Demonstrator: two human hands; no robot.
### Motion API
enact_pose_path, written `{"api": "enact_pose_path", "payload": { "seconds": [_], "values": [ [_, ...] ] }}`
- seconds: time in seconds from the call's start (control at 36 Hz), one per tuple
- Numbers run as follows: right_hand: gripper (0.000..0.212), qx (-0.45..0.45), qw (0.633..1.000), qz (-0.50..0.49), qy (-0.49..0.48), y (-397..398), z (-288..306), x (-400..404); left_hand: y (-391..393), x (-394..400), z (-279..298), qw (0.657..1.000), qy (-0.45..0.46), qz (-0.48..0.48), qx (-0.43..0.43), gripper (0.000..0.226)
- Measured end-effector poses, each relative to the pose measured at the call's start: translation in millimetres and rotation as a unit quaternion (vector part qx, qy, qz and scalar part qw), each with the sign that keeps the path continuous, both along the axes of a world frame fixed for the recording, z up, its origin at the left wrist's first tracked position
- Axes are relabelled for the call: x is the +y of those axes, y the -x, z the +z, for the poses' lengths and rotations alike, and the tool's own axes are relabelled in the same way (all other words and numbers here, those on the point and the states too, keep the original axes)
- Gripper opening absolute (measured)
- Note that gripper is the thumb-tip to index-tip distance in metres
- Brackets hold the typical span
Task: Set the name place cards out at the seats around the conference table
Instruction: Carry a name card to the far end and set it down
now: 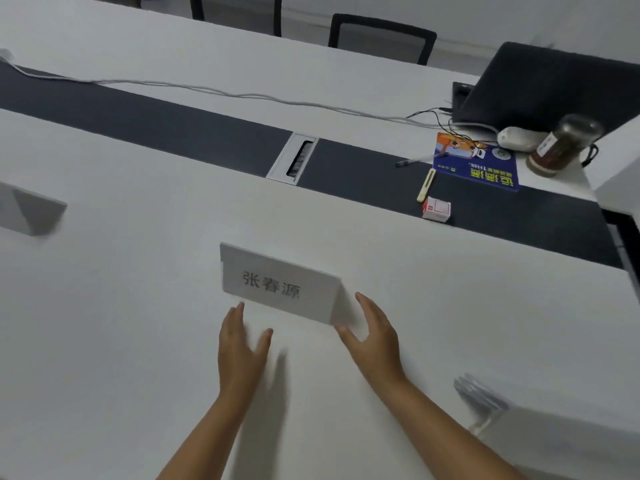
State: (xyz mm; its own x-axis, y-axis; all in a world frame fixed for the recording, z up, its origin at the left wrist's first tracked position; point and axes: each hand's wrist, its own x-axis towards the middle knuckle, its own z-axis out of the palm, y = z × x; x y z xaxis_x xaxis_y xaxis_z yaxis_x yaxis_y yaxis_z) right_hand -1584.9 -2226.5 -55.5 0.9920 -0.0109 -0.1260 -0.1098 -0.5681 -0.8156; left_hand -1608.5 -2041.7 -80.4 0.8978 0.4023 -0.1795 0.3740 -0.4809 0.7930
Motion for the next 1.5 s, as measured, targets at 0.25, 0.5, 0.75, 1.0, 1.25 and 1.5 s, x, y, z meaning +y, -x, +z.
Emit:
{"api": "enact_pose_path", "payload": {
  "seconds": [0.25, 0.5, 0.75, 1.0, 1.25, 1.5],
  "values": [
    [0.049, -0.022, 0.998, -0.055, -0.007, 141.6, -12.7, -70.7, 111.8, -85.5, -21.8, 0.987, 0.090, -0.131, -0.002, 0.048],
    [0.026, -0.005, 0.948, -0.317, 0.010, 230.5, -0.6, -182.6, 134.5, -181.2, 10.4, 0.963, 0.158, -0.219, -0.019, 0.046],
    [0.079, 0.009, 0.952, -0.291, -0.092, 174.1, 28.7, -283.7, 103.9, -261.6, 43.3, 0.968, 0.143, -0.202, -0.035, 0.070],
    [0.053, 0.057, 0.982, -0.100, -0.152, 150.8, 26.5, -339.7, 136.8, -308.2, 61.3, 0.989, 0.137, 0.008, -0.047, 0.059],
    [0.051, 0.058, 0.973, -0.134, -0.178, 236.2, 33.4, -400.2, 222.4, -359.9, 70.3, 0.986, 0.152, 0.039, -0.049, 0.065],
    [0.061, 0.005, 0.925, -0.346, -0.158, 321.6, 35.5, -471.5, 225.7, -437.5, 65.0, 0.967, 0.187, -0.171, -0.016, 0.063]
  ]
}}
